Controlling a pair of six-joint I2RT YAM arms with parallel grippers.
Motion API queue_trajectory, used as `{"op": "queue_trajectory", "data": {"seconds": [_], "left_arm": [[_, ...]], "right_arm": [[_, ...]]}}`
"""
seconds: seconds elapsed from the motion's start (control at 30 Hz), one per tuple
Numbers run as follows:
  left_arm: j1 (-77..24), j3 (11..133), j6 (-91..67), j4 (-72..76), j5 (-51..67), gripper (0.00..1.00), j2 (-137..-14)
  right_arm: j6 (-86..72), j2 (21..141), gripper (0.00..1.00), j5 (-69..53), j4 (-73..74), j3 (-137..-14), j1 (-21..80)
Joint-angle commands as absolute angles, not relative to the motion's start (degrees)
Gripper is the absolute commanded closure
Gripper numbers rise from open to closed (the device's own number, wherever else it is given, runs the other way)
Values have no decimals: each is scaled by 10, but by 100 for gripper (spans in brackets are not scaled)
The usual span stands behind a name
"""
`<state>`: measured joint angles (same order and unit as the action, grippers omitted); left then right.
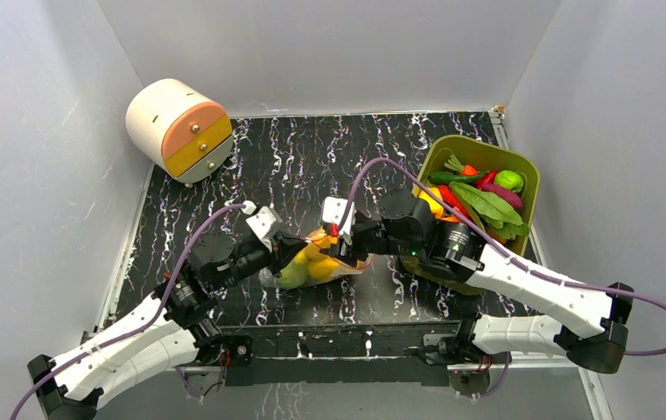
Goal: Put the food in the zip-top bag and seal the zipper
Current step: Zip the zipper food storage bag at the center of the board.
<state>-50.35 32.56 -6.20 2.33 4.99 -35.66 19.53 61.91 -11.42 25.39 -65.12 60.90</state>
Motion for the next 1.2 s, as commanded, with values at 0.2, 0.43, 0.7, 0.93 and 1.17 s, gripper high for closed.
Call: {"op": "queue_trajectory", "data": {"seconds": [0.2,0.43,0.7,0.93,1.17], "left_arm": [[-501,323,-60,60,62,100,-340],[-501,321,-61,64,64,100,-339],[-500,321,-60,65,69,100,-340],[-501,321,-60,63,69,100,-332],[-501,303,-66,76,58,100,-296]], "right_arm": [[332,641,64,-161,158,-655,608],[327,657,65,-181,151,-645,608],[323,670,69,-172,126,-633,608],[325,680,81,-170,128,-636,608],[335,684,100,-145,197,-643,608]]}}
